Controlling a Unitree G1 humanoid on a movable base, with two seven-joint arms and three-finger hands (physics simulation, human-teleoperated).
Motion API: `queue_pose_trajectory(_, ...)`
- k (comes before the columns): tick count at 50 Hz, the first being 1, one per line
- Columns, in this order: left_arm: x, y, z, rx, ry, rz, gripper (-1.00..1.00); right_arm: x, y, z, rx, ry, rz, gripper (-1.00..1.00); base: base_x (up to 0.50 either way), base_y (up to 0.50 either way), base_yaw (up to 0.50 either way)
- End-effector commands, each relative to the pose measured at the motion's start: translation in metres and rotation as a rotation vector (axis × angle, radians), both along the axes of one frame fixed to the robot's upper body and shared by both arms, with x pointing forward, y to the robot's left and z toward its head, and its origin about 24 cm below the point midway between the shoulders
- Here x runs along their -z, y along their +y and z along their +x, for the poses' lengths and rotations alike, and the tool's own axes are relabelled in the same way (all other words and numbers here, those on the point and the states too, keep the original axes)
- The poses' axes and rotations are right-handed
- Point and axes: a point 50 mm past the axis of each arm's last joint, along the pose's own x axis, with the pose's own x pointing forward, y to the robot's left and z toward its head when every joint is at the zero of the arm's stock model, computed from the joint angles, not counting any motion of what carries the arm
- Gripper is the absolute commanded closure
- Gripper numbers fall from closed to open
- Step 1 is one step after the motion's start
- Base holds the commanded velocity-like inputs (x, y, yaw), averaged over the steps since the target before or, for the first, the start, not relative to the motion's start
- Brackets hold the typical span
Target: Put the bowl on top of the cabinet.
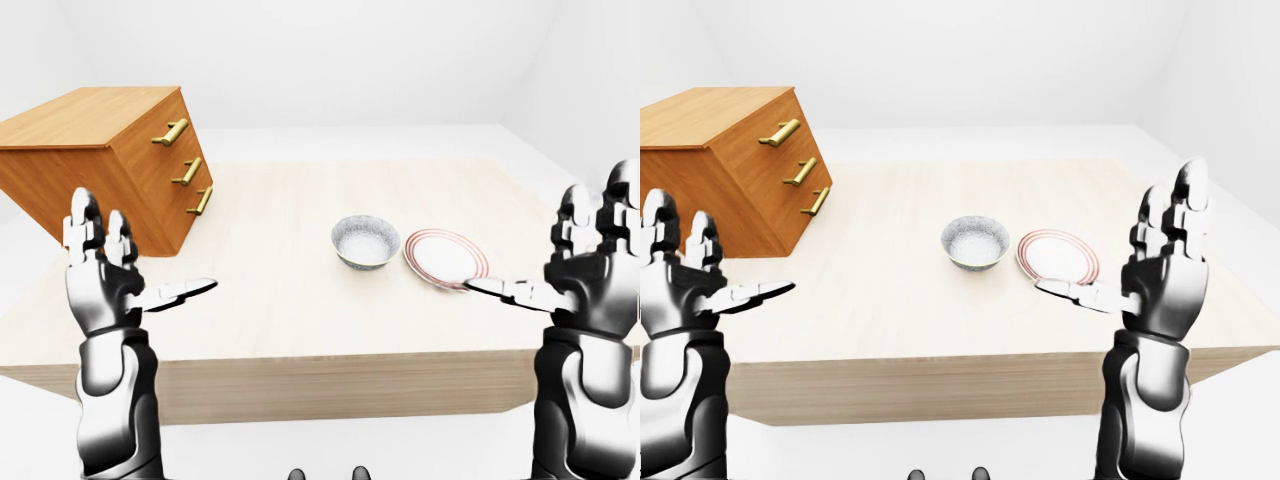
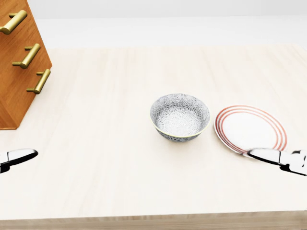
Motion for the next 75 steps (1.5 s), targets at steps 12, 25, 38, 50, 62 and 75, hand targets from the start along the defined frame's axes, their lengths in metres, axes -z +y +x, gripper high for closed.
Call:
queue_pose_trajectory(12, -0.096, 0.055, -0.070, -0.249, -0.468, -0.029, -1.00, -0.092, -0.024, -0.095, 0.185, -0.520, -0.116, -1.00, 0.00, 0.00, 0.00)
queue_pose_trajectory(25, -0.093, 0.056, -0.066, -0.254, -0.442, -0.025, -1.00, -0.090, -0.028, -0.095, 0.189, -0.509, -0.099, -1.00, 0.02, 0.00, 0.00)
queue_pose_trajectory(38, -0.097, 0.056, -0.071, -0.259, -0.465, -0.027, -1.00, -0.088, -0.030, -0.094, 0.189, -0.501, -0.075, -1.00, 0.40, 0.00, 0.00)
queue_pose_trajectory(50, -0.097, 0.056, -0.071, -0.259, -0.469, -0.027, -1.00, -0.087, -0.033, -0.096, 0.200, -0.492, -0.075, -1.00, 0.42, 0.00, 0.00)
queue_pose_trajectory(62, -0.095, 0.056, -0.070, -0.256, -0.458, -0.027, -1.00, -0.088, -0.032, -0.098, 0.200, -0.499, -0.072, -1.00, 0.42, 0.00, 0.00)
queue_pose_trajectory(75, -0.095, 0.057, -0.070, -0.255, -0.455, -0.027, -1.00, -0.087, -0.032, -0.099, 0.205, -0.494, -0.076, -1.00, 0.36, 0.00, 0.00)
